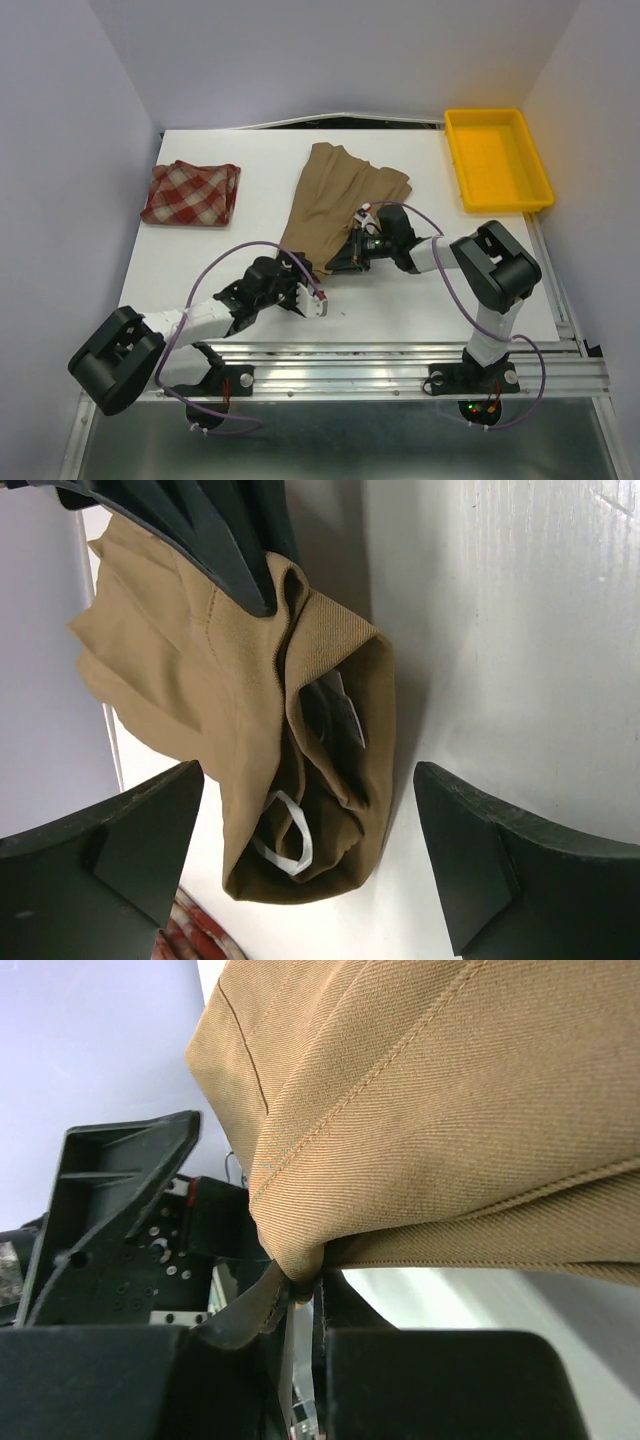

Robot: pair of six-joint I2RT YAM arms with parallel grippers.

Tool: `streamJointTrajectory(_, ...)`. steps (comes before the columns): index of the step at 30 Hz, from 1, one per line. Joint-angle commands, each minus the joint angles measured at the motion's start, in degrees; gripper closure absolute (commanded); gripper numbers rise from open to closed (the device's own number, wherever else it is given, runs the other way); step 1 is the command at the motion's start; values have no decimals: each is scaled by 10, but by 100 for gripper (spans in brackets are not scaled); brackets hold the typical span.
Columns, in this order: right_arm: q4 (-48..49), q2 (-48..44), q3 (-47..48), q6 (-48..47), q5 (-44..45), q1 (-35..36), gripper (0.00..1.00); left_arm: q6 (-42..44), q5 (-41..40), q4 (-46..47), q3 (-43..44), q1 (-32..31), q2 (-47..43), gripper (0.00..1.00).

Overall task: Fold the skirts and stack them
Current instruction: Fold the skirt

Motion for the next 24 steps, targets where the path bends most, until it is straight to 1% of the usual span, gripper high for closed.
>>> streamJointTrajectory(1,24,-24,-7,22,-40,-2,99,-21,10,39,20,-2,28,1)
streamJointTrajectory(8,41,-36,-22,37,-60,-7,99,-20,14,42,41,8,76,1)
streamJointTrajectory(12,41,-32,-33,31,-78,-7,99,-1,9,64,26,17,87,2)
streamJointTrajectory(18,40,-29,-46,26,-110,-18,99,-7,4,85,24,20,102,14)
streamJointTrajectory(21,41,-29,-52,28,-124,-24,99,-6,5,85,30,21,99,24)
streamJointTrajectory(24,41,-19,-50,26,-145,-30,99,-10,6,87,33,21,93,30)
